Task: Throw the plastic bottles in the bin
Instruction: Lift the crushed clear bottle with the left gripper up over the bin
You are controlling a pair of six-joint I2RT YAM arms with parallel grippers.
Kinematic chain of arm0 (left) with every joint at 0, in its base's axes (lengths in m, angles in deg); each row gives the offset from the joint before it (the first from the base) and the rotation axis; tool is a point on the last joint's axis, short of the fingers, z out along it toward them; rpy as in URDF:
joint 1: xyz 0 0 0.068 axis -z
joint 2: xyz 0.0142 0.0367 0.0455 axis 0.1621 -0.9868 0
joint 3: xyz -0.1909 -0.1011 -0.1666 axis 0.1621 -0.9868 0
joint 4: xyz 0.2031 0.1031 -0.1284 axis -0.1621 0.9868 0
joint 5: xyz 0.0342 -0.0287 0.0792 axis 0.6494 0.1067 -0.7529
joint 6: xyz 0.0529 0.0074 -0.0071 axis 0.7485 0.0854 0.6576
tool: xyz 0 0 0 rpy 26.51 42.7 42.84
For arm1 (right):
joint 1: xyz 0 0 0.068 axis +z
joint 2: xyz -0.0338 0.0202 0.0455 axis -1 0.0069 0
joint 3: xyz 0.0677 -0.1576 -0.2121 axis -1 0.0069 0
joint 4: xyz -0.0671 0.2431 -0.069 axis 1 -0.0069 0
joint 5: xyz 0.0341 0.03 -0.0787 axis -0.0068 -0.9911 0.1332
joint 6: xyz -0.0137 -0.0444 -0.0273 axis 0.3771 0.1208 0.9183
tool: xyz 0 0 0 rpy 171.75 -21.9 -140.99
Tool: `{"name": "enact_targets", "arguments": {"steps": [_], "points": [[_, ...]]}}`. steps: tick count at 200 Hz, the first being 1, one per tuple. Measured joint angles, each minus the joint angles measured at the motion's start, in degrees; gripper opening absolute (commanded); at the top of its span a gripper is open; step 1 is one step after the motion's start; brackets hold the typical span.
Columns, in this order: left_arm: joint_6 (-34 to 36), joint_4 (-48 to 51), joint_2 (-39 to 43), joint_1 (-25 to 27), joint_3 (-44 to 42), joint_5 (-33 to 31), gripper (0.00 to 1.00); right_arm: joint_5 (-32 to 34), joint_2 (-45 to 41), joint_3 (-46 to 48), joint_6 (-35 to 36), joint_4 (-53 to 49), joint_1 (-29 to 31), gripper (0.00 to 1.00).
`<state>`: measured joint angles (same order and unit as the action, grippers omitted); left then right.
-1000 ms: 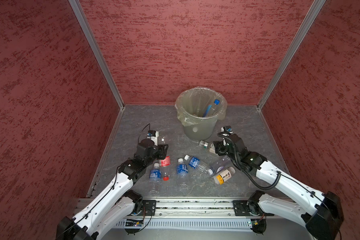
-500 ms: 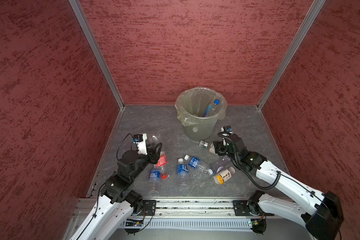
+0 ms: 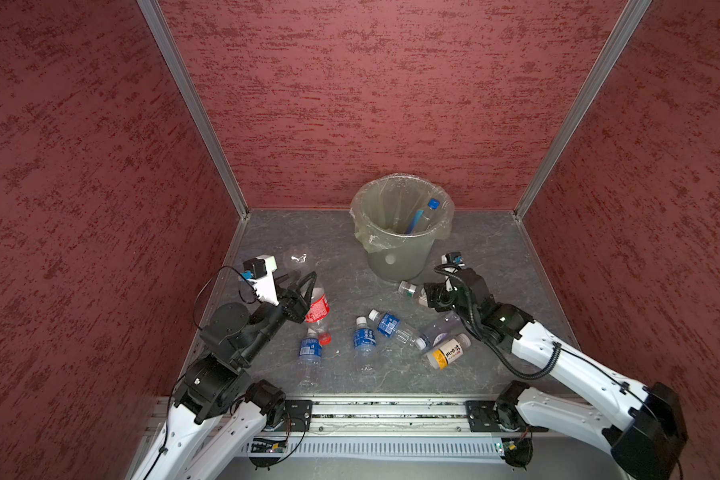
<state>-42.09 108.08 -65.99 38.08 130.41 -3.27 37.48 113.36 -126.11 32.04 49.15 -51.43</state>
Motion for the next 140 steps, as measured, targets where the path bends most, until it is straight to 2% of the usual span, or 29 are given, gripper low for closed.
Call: {"name": "enact_targets", "arguments": {"steps": [84, 112, 140], "points": [[1.7, -5.1, -8.5, 0.4, 6.2, 2.3, 0.46, -4.5, -1.6, 3.5, 0.0, 2.0, 0.0, 0.82], [3.2, -8.8, -15.5, 0.6, 11.3, 2.8, 0.46, -4.8, -1.6, 3.5, 0.0, 2.2, 0.0, 0.82], [5.1, -13.9, -26.4, 0.6, 19.8, 3.7, 0.46, -4.7, -1.6, 3.5, 0.0, 2.2, 0.0, 0.82]]}}
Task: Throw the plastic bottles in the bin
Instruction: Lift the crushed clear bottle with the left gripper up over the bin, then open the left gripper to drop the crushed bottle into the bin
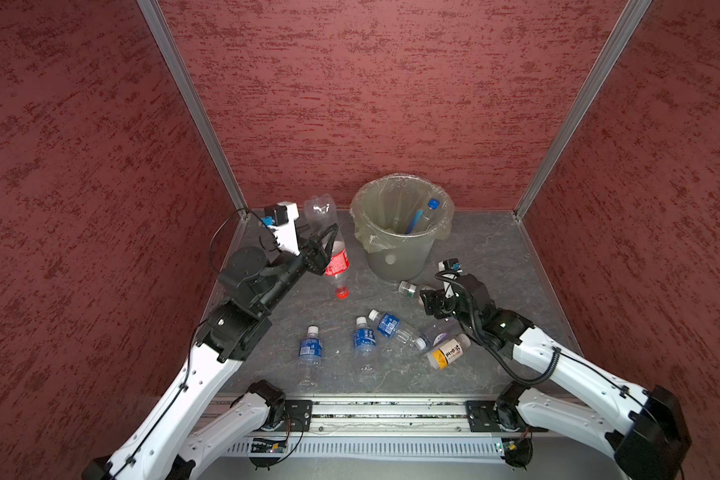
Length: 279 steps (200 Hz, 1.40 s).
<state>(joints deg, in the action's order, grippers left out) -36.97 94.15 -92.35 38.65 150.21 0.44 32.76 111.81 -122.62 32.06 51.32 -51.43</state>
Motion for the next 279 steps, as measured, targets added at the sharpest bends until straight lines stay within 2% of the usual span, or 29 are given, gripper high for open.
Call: {"name": "enact_targets", "arguments": {"steps": [35, 43, 54, 56, 59, 84, 98, 117, 144, 214, 279], "points": [[1.5, -6.0, -19.7, -0.3, 18.1, 2.5, 0.48, 0.0, 0.0, 0.0, 0.0, 0.0, 0.0, 0.82], [1.7, -6.8, -25.3, -0.5, 23.9, 3.3, 0.61, 0.0, 0.0, 0.0, 0.0, 0.0, 0.0, 0.82], [2.6, -7.2, -33.6, -1.0, 33.0, 4.1, 0.87, 0.0, 0.0, 0.0, 0.0, 0.0, 0.0, 0.82], [2.4, -7.0, -34.6, -1.0, 34.3, 4.3, 0.96, 0.0, -0.1, 0.0, 0.0, 0.0, 0.0, 0.82], [2.6, -7.1, -37.2, -1.2, 37.4, 4.4, 1.00, 0.0, -0.1, 0.0, 0.0, 0.0, 0.0, 0.82], [1.2, -3.5, -54.7, -3.8, 57.7, 7.4, 1.00, -0.1, -0.4, 0.0, 0.0, -0.2, 0.0, 0.82], [0.0, -1.1, -60.6, -5.6, 62.6, 9.0, 1.00, -0.2, -0.9, 0.0, -0.1, -0.3, 0.0, 0.82], [-0.5, 1.4, -62.0, -7.1, 60.2, 9.5, 1.00, -0.2, -1.6, 0.0, -0.2, -0.3, 0.0, 0.83], [-0.7, 1.9, -59.3, -6.9, 54.7, 10.5, 1.00, -0.2, -1.7, 0.0, -0.3, -0.3, 0.0, 0.83], [-0.1, -3.3, -40.7, -5.4, 36.3, 11.4, 1.00, -1.5, -0.6, 0.0, -0.6, -0.3, 0.1, 0.83], [0.7, -4.7, -27.2, -5.5, 17.1, 9.5, 1.00, -1.4, 2.3, -0.7, -1.6, -2.8, 1.1, 0.85]]}}
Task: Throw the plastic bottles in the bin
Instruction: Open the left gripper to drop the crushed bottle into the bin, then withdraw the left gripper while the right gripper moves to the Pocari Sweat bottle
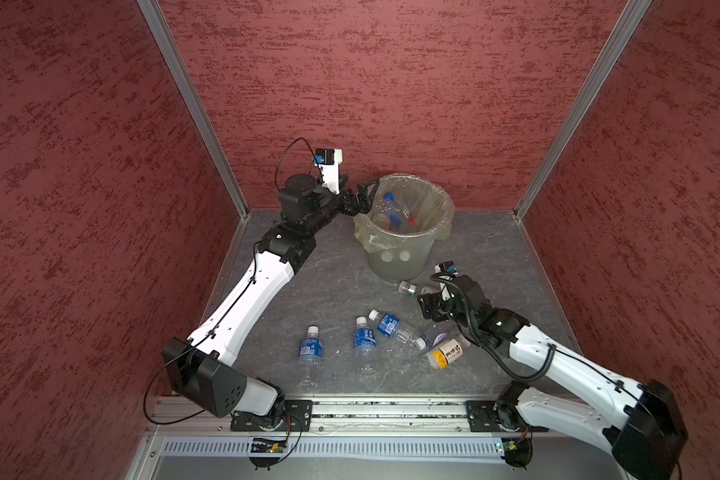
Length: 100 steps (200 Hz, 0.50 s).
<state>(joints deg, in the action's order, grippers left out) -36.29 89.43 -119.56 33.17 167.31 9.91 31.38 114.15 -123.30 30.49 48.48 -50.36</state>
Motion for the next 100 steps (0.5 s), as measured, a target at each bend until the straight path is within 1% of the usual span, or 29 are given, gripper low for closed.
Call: {"name": "enact_targets", "arguments": {"steps": [42, 69, 100], "points": [[-0.6, 0.3, 10.6, 0.0, -13.6, -1.5, 1.00, 1.9, 1.6, -1.9, -0.2, -3.0, 0.0, 0.92], [-1.8, 0.8, 16.9, 0.0, -22.1, -2.5, 0.99, 3.8, 3.3, -3.1, -0.7, -4.3, 0.0, 0.92], [-2.9, 2.6, 22.2, 0.0, -29.4, -3.6, 1.00, 5.6, 5.4, -4.0, -1.1, -6.1, 0.0, 0.92]]}}
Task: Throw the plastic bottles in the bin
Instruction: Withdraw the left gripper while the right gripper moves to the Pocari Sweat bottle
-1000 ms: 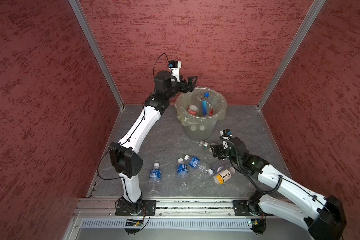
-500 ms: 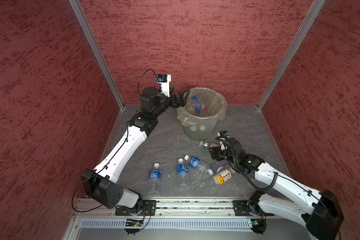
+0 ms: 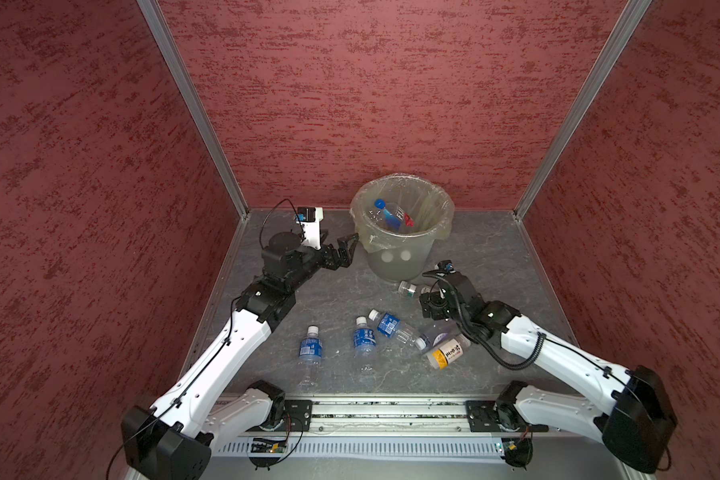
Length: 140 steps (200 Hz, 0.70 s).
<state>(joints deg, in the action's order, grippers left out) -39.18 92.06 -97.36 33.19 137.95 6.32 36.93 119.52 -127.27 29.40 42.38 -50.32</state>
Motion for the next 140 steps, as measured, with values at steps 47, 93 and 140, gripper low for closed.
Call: {"name": "enact_targets", "arguments": {"steps": [47, 93, 140], "points": [[-0.8, 3.1, 7.0, 0.0, -8.2, -0.8, 0.99, 0.5, 2.9, -2.2, 0.6, -0.5, 0.0, 0.95], [-1.3, 4.5, 9.7, 0.0, -14.3, -0.8, 1.00, -0.9, 7.0, -4.1, 3.0, -0.3, 0.0, 0.91], [-2.4, 5.6, 10.3, 0.0, -19.8, -0.6, 0.99, -5.5, 6.9, -4.1, 4.5, 0.3, 0.3, 0.84]]}}
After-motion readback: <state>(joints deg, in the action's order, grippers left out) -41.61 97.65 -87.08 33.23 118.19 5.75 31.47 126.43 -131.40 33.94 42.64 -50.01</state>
